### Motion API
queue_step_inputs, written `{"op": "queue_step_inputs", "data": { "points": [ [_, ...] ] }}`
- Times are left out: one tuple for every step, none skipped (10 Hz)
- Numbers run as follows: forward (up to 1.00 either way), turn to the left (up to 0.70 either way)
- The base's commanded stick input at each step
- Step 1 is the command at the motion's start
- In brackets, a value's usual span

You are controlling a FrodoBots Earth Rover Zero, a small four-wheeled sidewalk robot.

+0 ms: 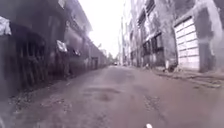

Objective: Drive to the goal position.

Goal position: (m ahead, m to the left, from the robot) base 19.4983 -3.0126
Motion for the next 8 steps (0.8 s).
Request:
{"op": "queue_step_inputs", "data": {
  "points": [
    [0.6,0.0],
    [0.6,0.0],
    [0.6,0.0],
    [0.6,0.0],
    [0.6,0.0],
    [0.6,0.0],
    [0.6,-0.02],
    [0.6,-0.05]
  ]
}}
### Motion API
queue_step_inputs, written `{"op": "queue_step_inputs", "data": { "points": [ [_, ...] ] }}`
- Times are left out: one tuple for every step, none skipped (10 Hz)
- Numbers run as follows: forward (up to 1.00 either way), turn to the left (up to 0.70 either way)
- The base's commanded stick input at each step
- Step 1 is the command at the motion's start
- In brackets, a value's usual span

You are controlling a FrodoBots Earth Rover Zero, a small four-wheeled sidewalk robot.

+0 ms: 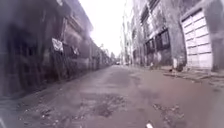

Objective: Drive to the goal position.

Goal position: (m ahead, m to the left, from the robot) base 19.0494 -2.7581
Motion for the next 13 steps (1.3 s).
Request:
{"op": "queue_step_inputs", "data": {
  "points": [
    [0.6,-0.13],
    [0.6,-0.15],
    [0.6,-0.15],
    [0.6,-0.12],
    [0.6,0.0],
    [0.6,0.0],
    [0.6,0.0],
    [0.6,0.0],
    [0.6,0.0],
    [0.6,0.0],
    [0.6,0.0],
    [0.6,0.0],
    [0.6,0.0]
  ]
}}
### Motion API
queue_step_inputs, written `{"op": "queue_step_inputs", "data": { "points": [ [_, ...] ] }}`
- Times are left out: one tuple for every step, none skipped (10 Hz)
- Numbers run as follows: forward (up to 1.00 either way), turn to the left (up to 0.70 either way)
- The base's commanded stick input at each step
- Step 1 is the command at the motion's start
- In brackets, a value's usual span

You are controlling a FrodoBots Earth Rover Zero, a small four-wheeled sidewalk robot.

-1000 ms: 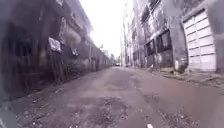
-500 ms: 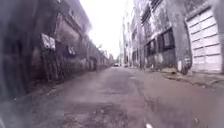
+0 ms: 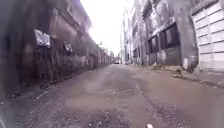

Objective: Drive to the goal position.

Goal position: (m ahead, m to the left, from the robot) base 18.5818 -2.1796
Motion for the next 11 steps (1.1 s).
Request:
{"op": "queue_step_inputs", "data": {
  "points": [
    [0.6,-0.14],
    [0.6,-0.15],
    [0.6,-0.06],
    [0.6,0.0],
    [0.6,0.0],
    [0.6,0.0],
    [0.6,0.0],
    [0.6,0.0],
    [0.6,0.0],
    [0.6,0.0],
    [0.6,0.0]
  ]
}}
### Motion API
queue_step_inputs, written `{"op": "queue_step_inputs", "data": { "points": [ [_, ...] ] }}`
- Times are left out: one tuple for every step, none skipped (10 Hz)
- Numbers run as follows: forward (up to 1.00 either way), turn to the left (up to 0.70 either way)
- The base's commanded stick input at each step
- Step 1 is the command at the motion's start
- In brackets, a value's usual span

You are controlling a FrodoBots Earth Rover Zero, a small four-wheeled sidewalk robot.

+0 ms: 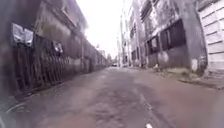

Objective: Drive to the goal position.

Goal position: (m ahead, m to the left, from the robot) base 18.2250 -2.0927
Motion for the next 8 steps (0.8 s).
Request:
{"op": "queue_step_inputs", "data": {
  "points": [
    [0.6,0.0],
    [0.6,0.0],
    [0.6,-0.04],
    [0.6,-0.15],
    [0.6,-0.14],
    [0.6,-0.08],
    [0.6,0.0],
    [0.6,0.0]
  ]
}}
